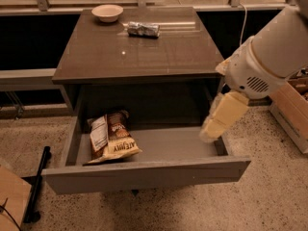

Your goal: Pick brown chip bag from top drawer and place on counter

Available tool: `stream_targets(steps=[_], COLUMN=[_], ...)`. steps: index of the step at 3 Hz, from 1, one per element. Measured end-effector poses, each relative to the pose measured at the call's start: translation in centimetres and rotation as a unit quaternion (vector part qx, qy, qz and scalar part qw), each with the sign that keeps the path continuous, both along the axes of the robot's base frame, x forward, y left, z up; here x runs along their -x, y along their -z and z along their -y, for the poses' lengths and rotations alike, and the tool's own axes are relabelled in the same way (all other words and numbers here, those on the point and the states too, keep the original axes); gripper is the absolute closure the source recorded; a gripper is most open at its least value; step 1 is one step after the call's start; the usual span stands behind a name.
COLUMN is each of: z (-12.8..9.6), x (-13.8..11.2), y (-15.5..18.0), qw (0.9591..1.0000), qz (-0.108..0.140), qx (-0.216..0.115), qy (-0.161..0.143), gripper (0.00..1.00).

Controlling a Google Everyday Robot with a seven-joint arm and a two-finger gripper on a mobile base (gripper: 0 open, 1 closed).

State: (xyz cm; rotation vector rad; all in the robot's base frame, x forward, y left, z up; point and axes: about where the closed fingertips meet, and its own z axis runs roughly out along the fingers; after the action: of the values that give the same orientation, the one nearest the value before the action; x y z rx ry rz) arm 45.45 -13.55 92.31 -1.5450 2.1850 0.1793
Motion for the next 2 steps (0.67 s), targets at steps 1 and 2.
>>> stream_targets(steps=[1, 2], z=[-5.0, -10.0], x=[-1.7, -4.2], y=[2.6, 5.1], qw=[0.9965, 0.9899], qz=[-0.007, -0.017], qx=[-0.083, -0.141], qy=[0.004, -0.004], gripper=[0.0, 0.0])
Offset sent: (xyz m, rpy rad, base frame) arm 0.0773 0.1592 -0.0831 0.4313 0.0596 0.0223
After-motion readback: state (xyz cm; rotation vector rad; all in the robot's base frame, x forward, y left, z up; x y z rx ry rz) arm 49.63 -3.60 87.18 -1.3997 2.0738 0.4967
